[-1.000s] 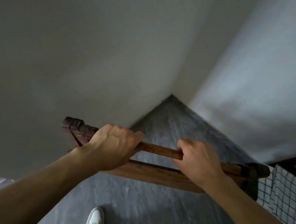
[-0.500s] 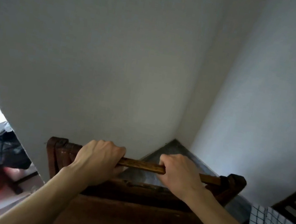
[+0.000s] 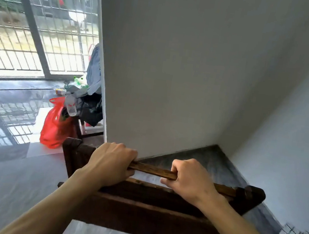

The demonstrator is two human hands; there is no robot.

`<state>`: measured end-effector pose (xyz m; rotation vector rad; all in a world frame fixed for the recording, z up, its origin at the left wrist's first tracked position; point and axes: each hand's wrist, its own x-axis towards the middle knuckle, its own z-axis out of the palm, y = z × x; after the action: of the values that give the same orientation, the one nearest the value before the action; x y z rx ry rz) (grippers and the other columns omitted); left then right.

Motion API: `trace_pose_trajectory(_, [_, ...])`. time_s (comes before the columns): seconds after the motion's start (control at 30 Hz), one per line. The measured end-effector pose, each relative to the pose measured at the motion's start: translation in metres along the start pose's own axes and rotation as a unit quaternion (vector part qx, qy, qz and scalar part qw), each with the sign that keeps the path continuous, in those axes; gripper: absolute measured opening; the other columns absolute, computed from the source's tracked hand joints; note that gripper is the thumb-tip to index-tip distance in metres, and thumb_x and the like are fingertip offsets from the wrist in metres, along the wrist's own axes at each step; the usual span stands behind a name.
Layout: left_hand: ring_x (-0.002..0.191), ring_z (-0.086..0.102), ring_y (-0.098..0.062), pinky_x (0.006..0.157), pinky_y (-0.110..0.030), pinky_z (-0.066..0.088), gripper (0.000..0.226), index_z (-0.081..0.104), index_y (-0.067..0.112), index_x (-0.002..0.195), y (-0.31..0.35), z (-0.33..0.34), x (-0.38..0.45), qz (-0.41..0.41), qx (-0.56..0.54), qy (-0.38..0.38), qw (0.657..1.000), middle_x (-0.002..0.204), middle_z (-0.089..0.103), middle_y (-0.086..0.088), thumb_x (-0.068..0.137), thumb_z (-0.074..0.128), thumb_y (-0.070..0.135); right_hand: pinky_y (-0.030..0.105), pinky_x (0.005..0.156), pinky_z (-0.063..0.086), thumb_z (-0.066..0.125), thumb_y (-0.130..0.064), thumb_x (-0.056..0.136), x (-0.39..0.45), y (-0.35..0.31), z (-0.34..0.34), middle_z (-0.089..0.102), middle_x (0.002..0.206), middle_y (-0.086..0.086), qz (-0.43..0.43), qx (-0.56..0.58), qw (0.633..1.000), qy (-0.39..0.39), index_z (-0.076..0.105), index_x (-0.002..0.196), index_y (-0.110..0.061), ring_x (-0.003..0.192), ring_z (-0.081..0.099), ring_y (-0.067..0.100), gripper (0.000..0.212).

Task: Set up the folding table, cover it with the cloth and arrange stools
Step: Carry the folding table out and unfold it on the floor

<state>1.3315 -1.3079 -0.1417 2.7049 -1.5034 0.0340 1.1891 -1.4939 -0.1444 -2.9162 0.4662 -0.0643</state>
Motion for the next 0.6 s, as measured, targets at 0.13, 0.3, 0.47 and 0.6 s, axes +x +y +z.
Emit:
trace_pose_trajectory(0.13, [0.08,0.062,-0.025,0.063,-0.034,0.04,0.018,0.051,0.029,0.084,0.03,-0.005,-0.07,-0.038,0.037,0.003,0.999,0.087,0.063,0.002,0.081,0.054,0.046,0.024,0.056,0.047,0.066,-0.072,0.072,-0.052,-0.014,0.003,0.059,0.066,-0.008,-0.052,0.046,0.997,-0.017,0.056,0.072,-0.026,0.061,0.056,0.007,0.047])
trace_pose_trajectory(0.3, [0.085,0.061,-0.025,0.064,-0.032,0.034,0.018,0.058,0.026,0.095,0.077,-0.008,-0.168,-0.108,0.05,-0.026,0.993,0.092,0.061,0.0,0.087,0.055,0.042,0.03,0.058,0.049,0.065,-0.078,0.068,-0.111,-0.031,0.028,0.058,0.065,-0.008,-0.117,0.071,0.99,-0.042,0.055,0.071,-0.024,0.063,0.056,0.008,0.055])
trace_pose_trajectory(0.47, [0.079,0.061,-0.025,0.066,-0.034,0.047,0.018,0.057,0.025,0.093,0.088,0.004,-0.268,-0.199,0.014,-0.04,0.979,0.085,0.063,-0.001,0.085,0.056,0.042,0.031,0.06,0.051,0.071,-0.072,0.067,-0.155,-0.082,0.047,0.059,0.068,-0.009,-0.189,0.076,0.975,-0.084,0.056,0.07,-0.024,0.063,0.056,0.009,0.05])
trace_pose_trajectory(0.6, [0.077,0.06,-0.023,0.063,-0.033,0.044,0.014,0.055,0.027,0.088,0.085,0.016,-0.352,-0.273,-0.019,-0.047,0.961,0.083,0.062,0.002,0.085,0.057,0.04,0.035,0.066,0.053,0.071,-0.073,0.066,-0.182,-0.14,0.064,0.063,0.074,-0.008,-0.256,0.049,0.959,-0.111,0.056,0.07,-0.025,0.069,0.059,0.012,0.05])
